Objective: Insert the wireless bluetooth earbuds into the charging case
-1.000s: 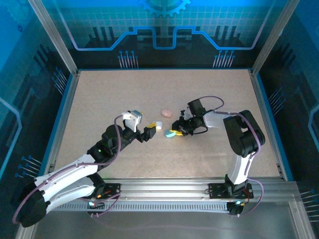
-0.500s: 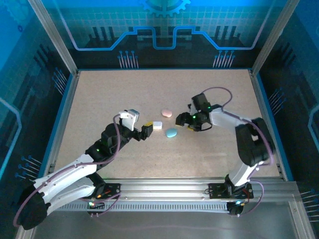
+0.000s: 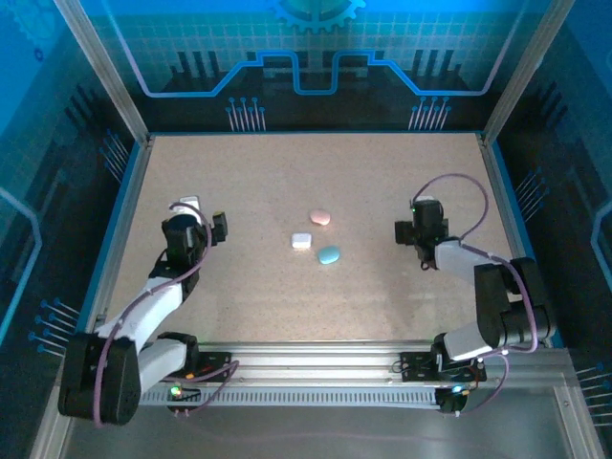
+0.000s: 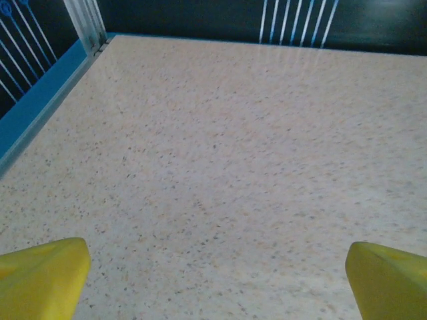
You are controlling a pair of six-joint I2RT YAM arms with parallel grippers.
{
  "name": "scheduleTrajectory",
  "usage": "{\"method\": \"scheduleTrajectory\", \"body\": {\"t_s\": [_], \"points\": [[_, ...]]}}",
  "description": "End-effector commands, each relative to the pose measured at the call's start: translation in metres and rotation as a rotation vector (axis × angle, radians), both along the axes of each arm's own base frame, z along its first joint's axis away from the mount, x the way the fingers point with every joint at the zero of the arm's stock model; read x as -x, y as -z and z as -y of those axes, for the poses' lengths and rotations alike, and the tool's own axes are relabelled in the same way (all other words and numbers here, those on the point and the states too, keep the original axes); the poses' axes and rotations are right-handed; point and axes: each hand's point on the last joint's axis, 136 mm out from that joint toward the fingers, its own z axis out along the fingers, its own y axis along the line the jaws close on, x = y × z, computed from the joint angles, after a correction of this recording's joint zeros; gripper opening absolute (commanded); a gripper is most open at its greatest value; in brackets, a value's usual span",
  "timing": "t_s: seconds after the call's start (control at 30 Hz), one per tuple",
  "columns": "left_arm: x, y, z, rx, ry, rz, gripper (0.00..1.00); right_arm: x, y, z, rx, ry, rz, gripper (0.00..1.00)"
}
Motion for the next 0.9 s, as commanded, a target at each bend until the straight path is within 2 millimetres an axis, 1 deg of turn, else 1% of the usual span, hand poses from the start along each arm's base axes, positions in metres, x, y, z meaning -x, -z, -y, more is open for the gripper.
{"method": "scheduleTrajectory", "body": {"t_s": [0.0,0.03,0.07,0.1,0.13,0.17,0.2,0.23,0.27,0.3,0.37,0.4,0.43,0.47,0.5,0.57,0.77,0.87], "points": [[-0.012,0.010,0.007,0.003,0.065,0.060,0.99,-0.039,-0.055,-0.033,-0.055,-0.222,0.308,0.88],[-0.015,0.015,0.007,0.008,0.072,0.076,0.99,-0.038,-0.053,-0.033,-0.079,-0.239,0.360,0.89],[-0.018,0.015,0.007,0.009,0.082,0.099,0.99,-0.032,-0.050,-0.029,-0.115,-0.238,0.382,0.91],[-0.022,0.015,0.009,0.016,0.093,0.103,0.99,-0.026,-0.047,-0.026,-0.155,-0.253,0.412,0.92],[-0.025,0.013,0.010,0.021,0.113,0.122,0.99,-0.024,-0.048,-0.026,-0.166,-0.265,0.446,0.94],[-0.028,0.009,0.012,0.019,0.133,0.158,0.99,-0.022,-0.046,-0.025,-0.170,-0.263,0.422,0.95],[-0.030,0.010,0.012,0.040,0.134,0.175,0.99,-0.026,-0.046,-0.027,-0.168,-0.268,0.410,0.95],[-0.032,0.012,0.015,0.059,0.151,0.182,0.99,-0.030,-0.042,-0.027,-0.158,-0.258,0.384,0.95],[-0.034,0.014,0.018,0.067,0.176,0.197,0.99,-0.031,-0.042,-0.027,-0.147,-0.249,0.367,1.00],[-0.035,0.021,0.021,0.069,0.196,0.193,0.99,-0.032,-0.043,-0.024,-0.141,-0.229,0.384,1.00],[-0.038,0.033,0.024,0.064,0.216,0.203,0.99,-0.032,-0.042,-0.024,-0.133,-0.225,0.382,1.00],[-0.040,0.033,0.024,0.056,0.217,0.225,0.99,-0.031,-0.041,-0.024,-0.129,-0.222,0.372,1.00],[-0.039,0.036,0.022,0.067,0.203,0.184,0.99,-0.031,-0.041,-0.025,-0.131,-0.225,0.375,1.00],[-0.042,0.039,0.014,0.071,0.158,0.148,0.99,-0.031,-0.041,-0.025,-0.124,-0.226,0.374,1.00],[-0.048,0.038,0.004,0.061,0.094,0.150,0.99,-0.031,-0.042,-0.025,-0.124,-0.225,0.376,1.00],[-0.049,0.040,0.004,0.059,0.085,0.127,0.99,-0.031,-0.042,-0.025,-0.123,-0.225,0.375,1.00],[-0.049,0.039,0.004,0.052,0.085,0.138,0.99,-0.032,-0.041,-0.025,-0.130,-0.228,0.372,1.00],[-0.051,0.041,0.010,0.054,0.122,0.123,0.99,-0.032,-0.042,-0.025,-0.131,-0.229,0.373,1.00]]}}
